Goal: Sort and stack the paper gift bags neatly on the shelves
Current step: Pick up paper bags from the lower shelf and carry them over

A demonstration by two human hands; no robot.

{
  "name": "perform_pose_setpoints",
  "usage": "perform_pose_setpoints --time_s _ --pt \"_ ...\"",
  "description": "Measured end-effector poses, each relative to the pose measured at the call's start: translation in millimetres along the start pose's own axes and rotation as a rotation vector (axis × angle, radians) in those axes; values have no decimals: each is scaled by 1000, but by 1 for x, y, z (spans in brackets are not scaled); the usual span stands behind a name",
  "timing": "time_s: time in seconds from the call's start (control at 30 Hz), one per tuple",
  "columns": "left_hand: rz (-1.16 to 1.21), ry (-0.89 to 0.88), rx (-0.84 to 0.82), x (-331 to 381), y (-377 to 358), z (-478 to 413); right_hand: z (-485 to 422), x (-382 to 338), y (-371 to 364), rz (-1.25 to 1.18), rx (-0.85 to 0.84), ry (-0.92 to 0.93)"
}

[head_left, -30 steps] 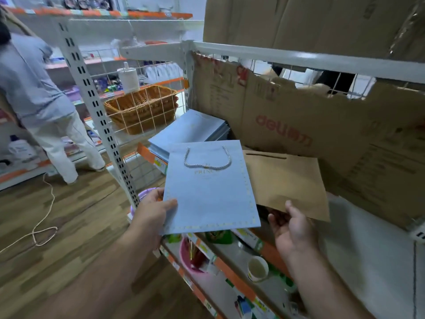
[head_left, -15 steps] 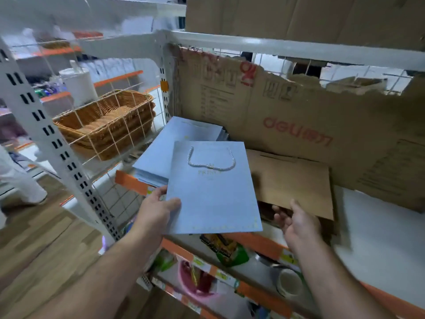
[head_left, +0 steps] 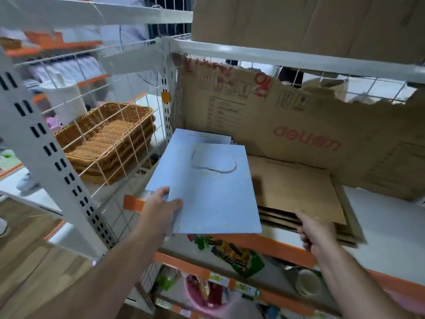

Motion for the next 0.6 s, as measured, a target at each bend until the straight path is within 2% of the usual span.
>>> perform_pose_setpoints --time_s 0.07,0.2,0.23,0.37,0.6 --pt "-5 -6 5 5 -2 -1 18 -13 -11 340 5 234" --pt "-37 -22 18 14 -3 -3 51 -32 -46 890 161 900" --pt "-44 -24 26 15 -2 -3 51 -29 -57 1006 121 970" --pt "-77 -21 70 15 -5 -2 35 -20 -74 1199 -44 912" --pt "-129 -44 127 11 -3 -8 37 -22 -74 1160 -40 913"
Point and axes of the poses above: each hand's wrist, its own z-axis away from the middle knuckle, its own y-axis out of the back of the hand, x = y × z, the point moved 5 cm from there along -z, towards the middle knuckle, and after that the axes turned 12 degrees about z, right-handed, at the moved point
